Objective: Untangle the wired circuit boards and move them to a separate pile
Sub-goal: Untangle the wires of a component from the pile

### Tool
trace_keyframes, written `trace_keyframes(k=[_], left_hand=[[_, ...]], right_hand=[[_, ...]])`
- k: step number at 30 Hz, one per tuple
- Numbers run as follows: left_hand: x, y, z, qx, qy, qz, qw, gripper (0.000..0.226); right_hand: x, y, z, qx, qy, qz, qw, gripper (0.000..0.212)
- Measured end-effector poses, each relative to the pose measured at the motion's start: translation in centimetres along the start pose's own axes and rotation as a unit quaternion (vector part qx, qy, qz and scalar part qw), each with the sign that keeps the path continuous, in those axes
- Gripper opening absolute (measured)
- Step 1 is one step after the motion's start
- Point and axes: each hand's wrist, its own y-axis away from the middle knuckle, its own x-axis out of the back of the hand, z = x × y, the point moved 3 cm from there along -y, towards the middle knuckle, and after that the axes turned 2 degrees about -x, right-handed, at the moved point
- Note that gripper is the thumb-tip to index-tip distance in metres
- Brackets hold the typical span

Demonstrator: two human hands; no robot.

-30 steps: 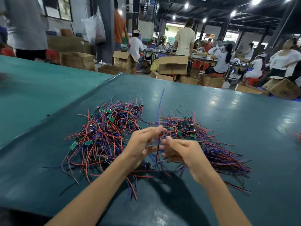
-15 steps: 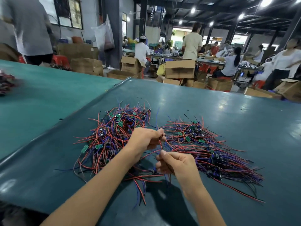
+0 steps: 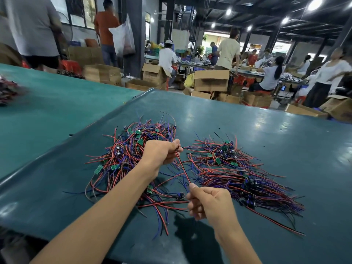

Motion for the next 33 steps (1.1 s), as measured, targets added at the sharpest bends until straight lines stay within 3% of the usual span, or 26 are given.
trace_keyframes(k=[4,8,13,17,20,23,27,30,33], left_hand=[[0.2,0.3,-0.3,0.011,0.007,0.011,1.000,0.018],[0.4,0.8,-0.3,0.036,0.003,-0.042,0.998,0.013],[1.0,1.4,-0.5,0.047,0.002,-0.071,0.996,0.018],[0.3,2.1,-1.1,0.047,0.104,-0.061,0.992,0.017],[-0.9,2.7,-1.6,0.075,0.203,-0.044,0.975,0.018],[-2.3,3.7,-1.9,0.100,0.262,-0.041,0.959,0.011],[-4.5,5.7,-2.3,0.115,0.249,-0.065,0.959,0.012],[-5.7,7.4,-2.9,0.107,0.229,-0.095,0.963,0.017],[-6.3,8.6,-3.5,0.099,0.239,-0.119,0.958,0.021]], right_hand=[[0.8,-0.6,-0.1,-0.035,0.072,0.001,0.997,0.041],[2.3,-1.3,-0.2,-0.038,0.213,0.015,0.976,0.046],[5.1,-1.8,-0.5,-0.019,0.320,0.088,0.943,0.055],[6.6,-0.6,-0.7,0.005,0.225,0.169,0.960,0.068],[5.5,1.3,-0.4,0.090,0.176,0.209,0.958,0.060],[2.8,2.3,-0.6,0.133,0.123,0.158,0.971,0.038],[0.3,1.7,-1.9,0.106,-0.083,0.091,0.987,0.022],[-0.3,1.0,-3.0,0.119,-0.141,0.100,0.978,0.014],[-0.3,0.2,-2.6,0.077,-0.206,0.135,0.966,0.009]])
